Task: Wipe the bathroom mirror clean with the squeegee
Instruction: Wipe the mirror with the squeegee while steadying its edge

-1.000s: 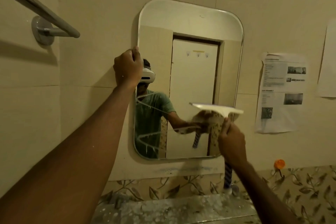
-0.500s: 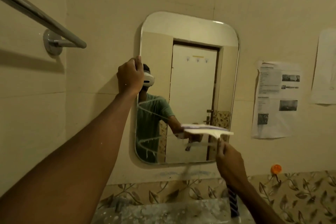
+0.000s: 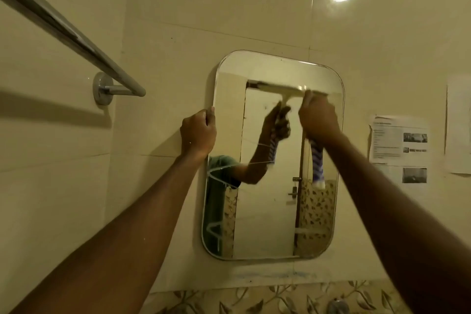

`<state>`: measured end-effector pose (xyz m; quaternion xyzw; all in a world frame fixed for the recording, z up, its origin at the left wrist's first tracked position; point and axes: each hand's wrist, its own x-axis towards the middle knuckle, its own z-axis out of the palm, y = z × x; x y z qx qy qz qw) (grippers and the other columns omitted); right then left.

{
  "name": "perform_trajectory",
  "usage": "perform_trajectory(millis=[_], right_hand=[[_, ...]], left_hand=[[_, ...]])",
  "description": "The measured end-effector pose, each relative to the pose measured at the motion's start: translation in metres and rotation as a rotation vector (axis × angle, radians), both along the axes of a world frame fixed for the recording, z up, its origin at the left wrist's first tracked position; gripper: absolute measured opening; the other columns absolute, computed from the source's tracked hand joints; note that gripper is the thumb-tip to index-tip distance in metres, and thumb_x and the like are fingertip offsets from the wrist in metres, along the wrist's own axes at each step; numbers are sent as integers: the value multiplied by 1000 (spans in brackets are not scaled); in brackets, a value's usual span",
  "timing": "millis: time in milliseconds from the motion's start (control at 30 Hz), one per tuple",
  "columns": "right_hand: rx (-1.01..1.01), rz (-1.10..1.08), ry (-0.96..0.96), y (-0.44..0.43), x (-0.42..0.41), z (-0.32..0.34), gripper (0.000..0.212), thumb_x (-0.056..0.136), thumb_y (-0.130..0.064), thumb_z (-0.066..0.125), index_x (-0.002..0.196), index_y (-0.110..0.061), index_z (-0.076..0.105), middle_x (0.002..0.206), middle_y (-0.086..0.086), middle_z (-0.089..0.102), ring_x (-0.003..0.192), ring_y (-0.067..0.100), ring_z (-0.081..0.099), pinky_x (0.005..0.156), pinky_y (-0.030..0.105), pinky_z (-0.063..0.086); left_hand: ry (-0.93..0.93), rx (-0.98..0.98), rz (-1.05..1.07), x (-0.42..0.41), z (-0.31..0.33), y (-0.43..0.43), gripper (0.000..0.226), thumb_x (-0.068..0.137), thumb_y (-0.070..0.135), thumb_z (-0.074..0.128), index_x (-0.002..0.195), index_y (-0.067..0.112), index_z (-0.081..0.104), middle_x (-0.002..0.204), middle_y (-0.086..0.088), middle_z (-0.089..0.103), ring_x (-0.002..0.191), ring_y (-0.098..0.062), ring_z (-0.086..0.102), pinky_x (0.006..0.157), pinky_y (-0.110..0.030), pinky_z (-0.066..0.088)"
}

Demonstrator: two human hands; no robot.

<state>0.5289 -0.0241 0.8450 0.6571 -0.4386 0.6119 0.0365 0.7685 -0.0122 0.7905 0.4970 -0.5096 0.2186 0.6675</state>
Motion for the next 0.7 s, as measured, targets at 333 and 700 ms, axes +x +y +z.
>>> perform_trajectory(millis=[333, 700], right_hand=[[173, -3, 89, 30, -1, -108, 47, 105, -32, 31, 70, -13, 56, 56, 2, 56, 41, 11, 50, 39, 21, 38], [75, -22, 69, 10, 13, -72, 46, 105, -36, 28, 73, -17, 55, 55, -2, 52, 34, 1, 46, 32, 12, 32]], left_hand=[[8, 28, -22, -1, 0, 4, 44, 101, 31, 40, 76, 4, 64, 63, 0, 51, 48, 1, 34, 45, -14, 23], [104, 32, -166, -2, 2, 6, 58, 103, 36, 29, 50, 15, 43, 49, 2, 45, 45, -10, 42, 46, -21, 31]])
